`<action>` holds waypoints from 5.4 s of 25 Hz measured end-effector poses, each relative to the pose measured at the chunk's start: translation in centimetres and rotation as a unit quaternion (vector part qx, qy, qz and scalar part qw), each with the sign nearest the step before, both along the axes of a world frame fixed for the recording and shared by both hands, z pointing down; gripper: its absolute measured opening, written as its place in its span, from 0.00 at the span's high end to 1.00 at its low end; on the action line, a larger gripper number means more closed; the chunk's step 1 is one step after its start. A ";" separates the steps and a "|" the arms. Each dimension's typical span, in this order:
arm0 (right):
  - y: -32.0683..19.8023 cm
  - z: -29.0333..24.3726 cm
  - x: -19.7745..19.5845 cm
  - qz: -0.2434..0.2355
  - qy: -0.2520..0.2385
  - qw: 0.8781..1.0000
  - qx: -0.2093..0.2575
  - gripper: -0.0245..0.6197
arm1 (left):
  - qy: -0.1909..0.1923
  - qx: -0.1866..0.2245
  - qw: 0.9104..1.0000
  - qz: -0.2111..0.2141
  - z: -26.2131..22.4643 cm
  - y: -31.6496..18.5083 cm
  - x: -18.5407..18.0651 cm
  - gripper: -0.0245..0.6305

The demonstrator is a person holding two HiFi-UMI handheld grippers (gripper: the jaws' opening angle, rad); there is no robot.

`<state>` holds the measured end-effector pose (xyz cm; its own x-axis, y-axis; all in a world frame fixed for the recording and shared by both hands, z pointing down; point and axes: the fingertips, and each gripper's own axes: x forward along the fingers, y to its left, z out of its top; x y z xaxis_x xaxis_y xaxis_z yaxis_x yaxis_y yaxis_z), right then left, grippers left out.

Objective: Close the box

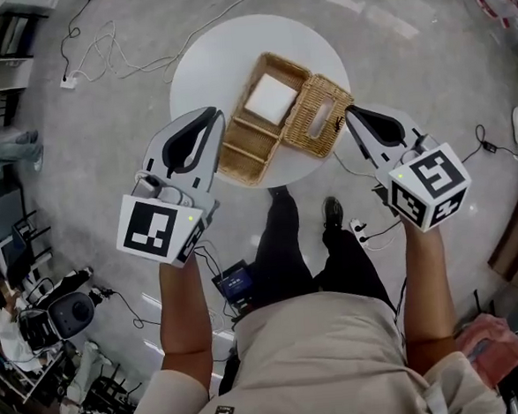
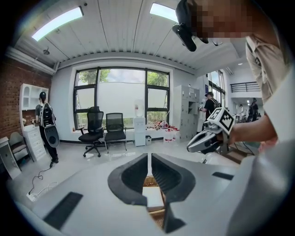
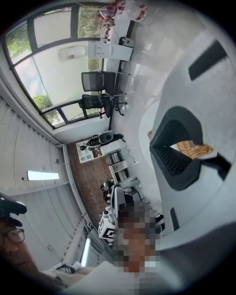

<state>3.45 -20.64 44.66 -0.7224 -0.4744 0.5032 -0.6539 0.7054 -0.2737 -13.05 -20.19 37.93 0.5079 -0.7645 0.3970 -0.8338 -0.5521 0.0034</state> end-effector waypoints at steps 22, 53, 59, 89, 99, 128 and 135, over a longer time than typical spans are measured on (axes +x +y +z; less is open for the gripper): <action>0.0 13.5 2.0 0.063 -0.045 0.990 -0.114 0.97 | -0.014 -0.062 0.998 0.027 9.7 -2.1 2.7 0.93; 2.0 23.1 3.4 0.173 -0.223 0.909 -0.308 0.69 | -0.013 -0.083 0.996 0.034 14.0 -1.6 3.6 0.93; 2.5 21.7 4.4 0.175 -0.195 0.921 -0.287 0.78 | -0.008 -0.076 0.997 0.026 13.3 -1.4 3.1 0.93; -0.7 6.5 -3.3 0.097 -0.190 0.961 -0.173 0.80 | 0.020 -0.031 0.999 -0.022 6.3 -0.5 -2.6 0.93; -3.1 5.7 -8.7 0.089 -0.167 0.971 -0.150 0.78 | 0.033 -0.027 0.998 -0.047 6.0 -0.8 -7.1 0.93; -6.6 6.9 -14.2 0.035 -0.037 0.995 -0.087 0.87 | 0.031 0.021 0.994 -0.106 0.7 -0.3 -13.4 0.93; -6.7 0.8 -16.0 0.003 -0.045 0.998 -0.049 0.91 | 0.024 0.062 0.991 -0.118 -5.4 0.1 -14.3 0.93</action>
